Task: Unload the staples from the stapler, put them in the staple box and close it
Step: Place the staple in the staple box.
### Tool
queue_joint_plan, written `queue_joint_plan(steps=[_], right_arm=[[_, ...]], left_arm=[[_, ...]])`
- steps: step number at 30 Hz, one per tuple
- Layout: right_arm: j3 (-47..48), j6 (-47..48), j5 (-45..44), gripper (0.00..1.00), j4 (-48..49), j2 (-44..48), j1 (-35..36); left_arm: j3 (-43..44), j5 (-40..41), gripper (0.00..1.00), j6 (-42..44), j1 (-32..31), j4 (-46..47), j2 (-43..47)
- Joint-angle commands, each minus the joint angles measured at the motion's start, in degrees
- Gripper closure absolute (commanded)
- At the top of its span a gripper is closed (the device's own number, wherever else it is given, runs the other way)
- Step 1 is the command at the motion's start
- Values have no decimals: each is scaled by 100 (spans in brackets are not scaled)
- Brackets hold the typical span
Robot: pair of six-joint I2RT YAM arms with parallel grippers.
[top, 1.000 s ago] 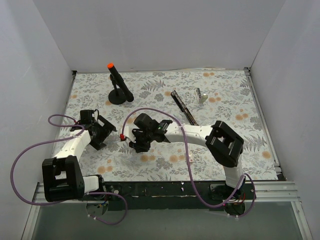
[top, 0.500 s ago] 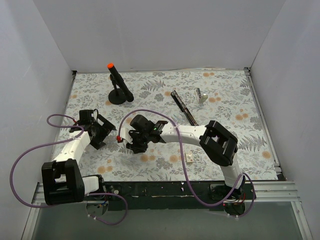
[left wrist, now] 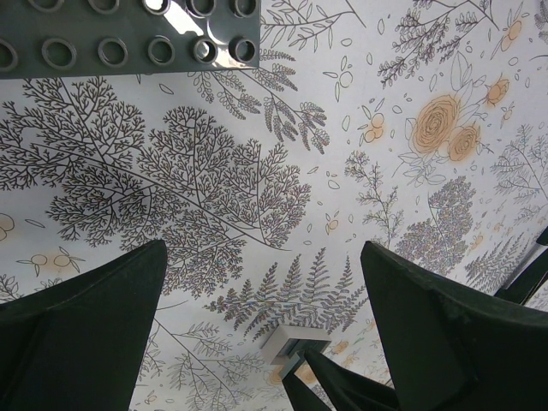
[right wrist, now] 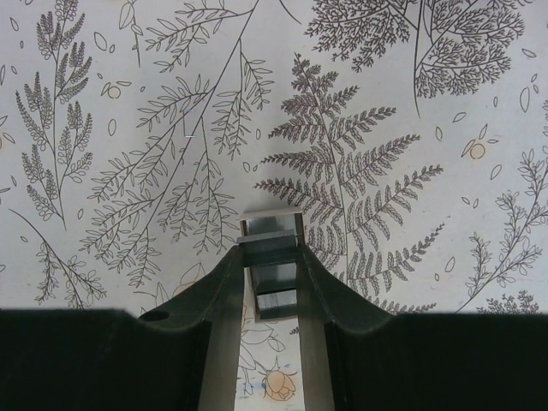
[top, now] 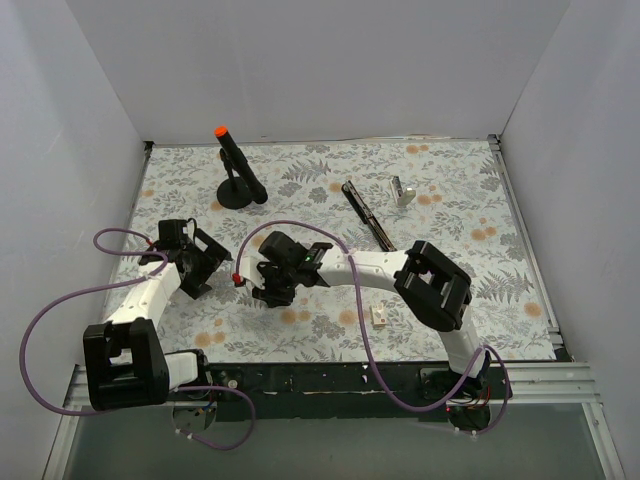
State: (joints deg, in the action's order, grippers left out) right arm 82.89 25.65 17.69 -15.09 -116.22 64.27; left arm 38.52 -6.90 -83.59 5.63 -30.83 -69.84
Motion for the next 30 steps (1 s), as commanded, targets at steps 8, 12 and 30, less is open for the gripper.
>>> queue_joint_plan(steps=[8,12,30], right_arm=[[306,-78,-134,70,-20,-146,68],[306,-78,-178,69,-29,-146,68],[315,-122,-275,57,6,-93,77]], left_arm=[[15,39,2,-8,17,33,208],[15,30,2,-8,8,42,191],[6,13,2,1,17,42,208]])
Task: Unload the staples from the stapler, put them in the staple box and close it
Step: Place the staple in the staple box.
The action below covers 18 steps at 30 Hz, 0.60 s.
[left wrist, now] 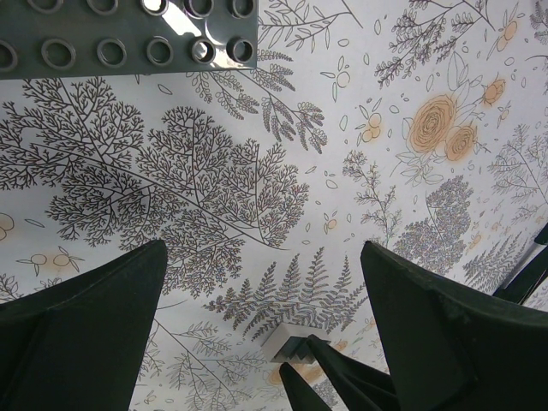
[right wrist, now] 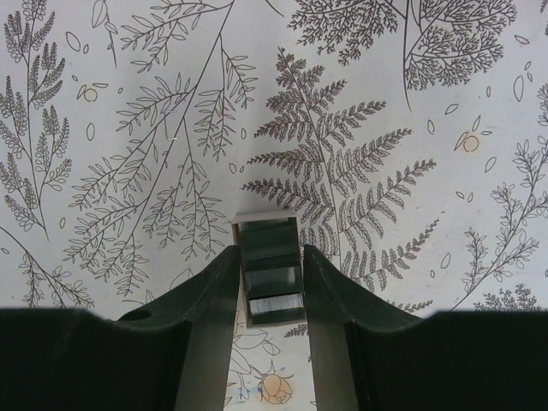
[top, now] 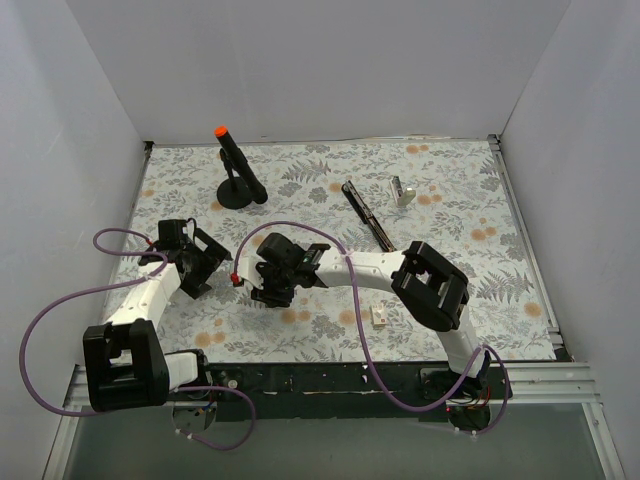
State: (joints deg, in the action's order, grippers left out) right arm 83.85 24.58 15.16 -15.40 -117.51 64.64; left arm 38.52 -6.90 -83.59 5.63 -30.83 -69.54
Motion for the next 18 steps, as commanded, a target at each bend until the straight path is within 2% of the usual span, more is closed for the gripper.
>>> queue_joint_plan(steps=[1,11,18], right_arm=[[219,-14,-22,56,28,36,40],[202,-330,172,54,160,343,40],[-385,-1577,-346,53,712,1150,-161]], left_arm=[[6,4,2,1,9,42,177],[6,-84,2,62,8,103,186],[-82,-444,2,282,-70,323,485]])
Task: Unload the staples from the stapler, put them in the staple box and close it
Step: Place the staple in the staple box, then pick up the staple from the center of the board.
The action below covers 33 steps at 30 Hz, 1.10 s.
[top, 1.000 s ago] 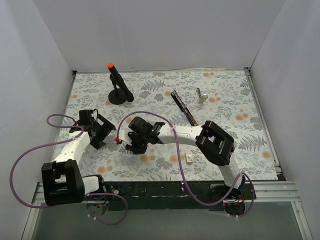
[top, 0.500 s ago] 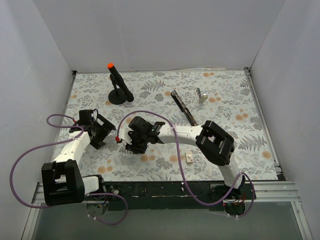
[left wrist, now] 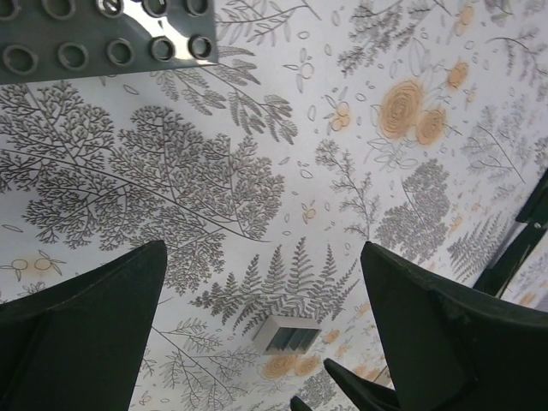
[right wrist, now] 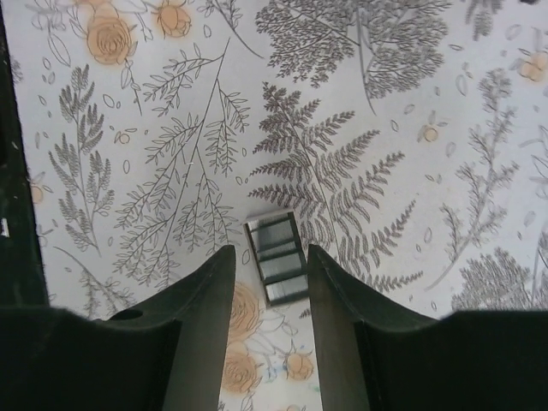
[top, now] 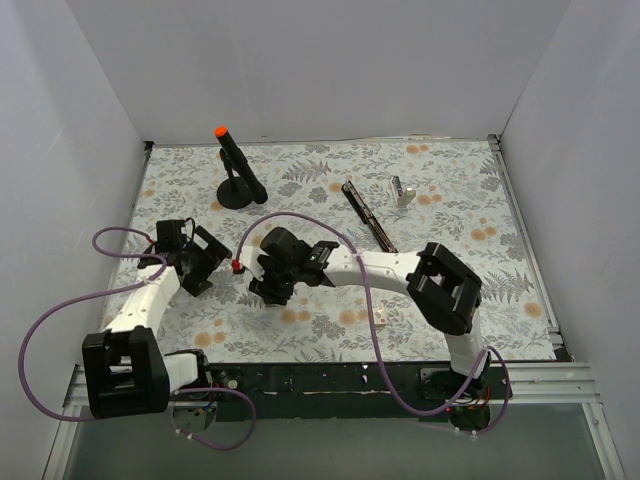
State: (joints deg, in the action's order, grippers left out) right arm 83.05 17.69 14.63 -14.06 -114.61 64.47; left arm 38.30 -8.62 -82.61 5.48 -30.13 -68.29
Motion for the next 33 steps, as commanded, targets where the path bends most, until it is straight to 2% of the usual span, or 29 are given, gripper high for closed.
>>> queue_joint_plan(steps=[1,4,5,8,12,16,18,21,26,33], right_arm=[[-411,-1091,-390,53,633,974,-206],[-753,-1724,-1092,53,502,1422,-478],[-807,-2065,-1712,53,362,1519,-557],[-983,-2663,-2524,53,-297,1783,-1022],[-1404,-2990,-2544,56,-807,1907,-1918],[-1669,-2868,-2676,57,-844,1907,-2306],[-1616,-2658,-2344,55,-835,1785,-2473],[-1310,-2464,-2333,50,-1132,1548,-2605],[-1036,-2928,-2272,46,-1406,1310,-2650],[-1141,-3579,-2219,46,-1520,1143,-2641]], left_arm=[[-86,-367,2,218,-64,323,474],[-165,-622,2,332,-152,490,589],[-174,-675,2,359,-213,525,676],[-288,-878,2,421,-336,718,887],[-394,-948,2,421,-407,860,1081],[-394,-974,2,456,-451,877,1125],[-411,-1079,2,482,-460,912,1134],[-429,-1264,5,517,-468,983,1143],[-490,-1370,9,509,-468,1106,1204],[-491,-1431,10,509,-468,1132,1117]])
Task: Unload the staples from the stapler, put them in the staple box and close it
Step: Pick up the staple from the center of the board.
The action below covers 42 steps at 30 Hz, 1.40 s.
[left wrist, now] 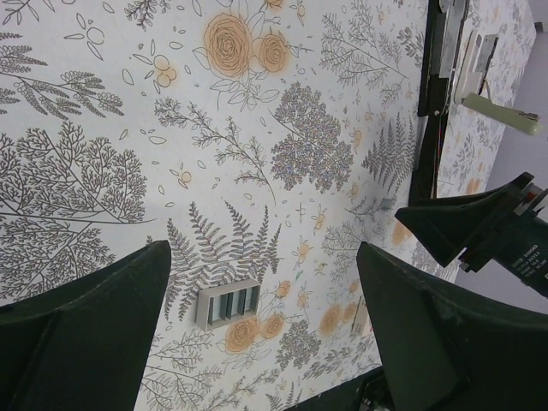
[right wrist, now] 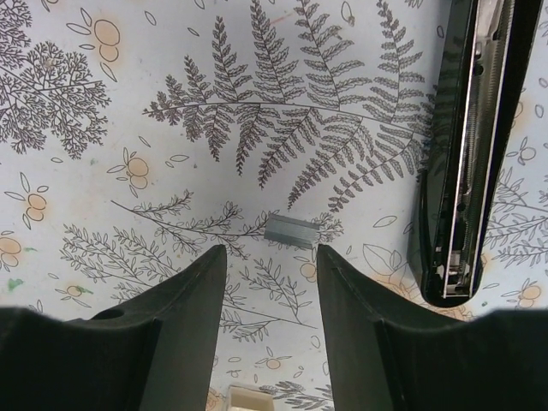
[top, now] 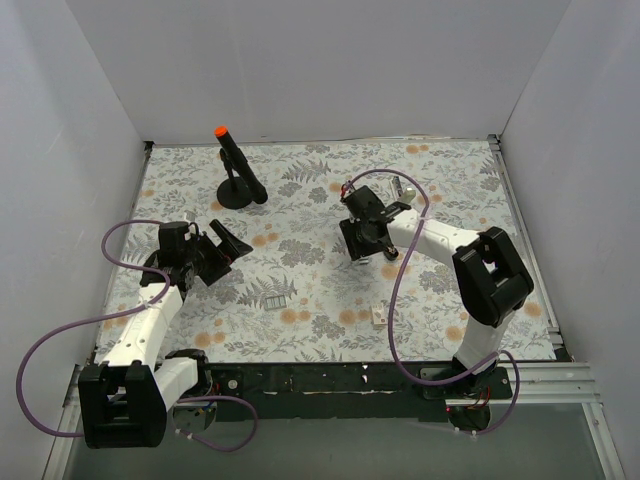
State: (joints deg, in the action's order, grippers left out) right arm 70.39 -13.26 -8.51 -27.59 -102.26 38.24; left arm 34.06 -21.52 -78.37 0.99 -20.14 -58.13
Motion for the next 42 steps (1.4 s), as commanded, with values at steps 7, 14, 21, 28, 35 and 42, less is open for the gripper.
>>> queue_joint_plan(steps=[7,14,21,28,35,42], right_arm=[[194,-459,-36,46,-290,-251,-1],[274,2117,734,47,200,126,-105],[-447,4048,2474,52,1019,672,-879],[-641,5920,3241,52,703,751,-1090],[-535,6809,4032,52,-26,400,-1257],[-605,7012,4147,52,140,233,-1257]], left_arm=[[-75,-151,11,76,-20,151,38],[-75,-221,11,120,-12,160,74],[-110,-230,11,94,-194,204,153],[-119,-221,11,85,-240,221,179],[-137,-221,11,76,-258,239,214],[-137,-230,10,85,-275,256,170]])
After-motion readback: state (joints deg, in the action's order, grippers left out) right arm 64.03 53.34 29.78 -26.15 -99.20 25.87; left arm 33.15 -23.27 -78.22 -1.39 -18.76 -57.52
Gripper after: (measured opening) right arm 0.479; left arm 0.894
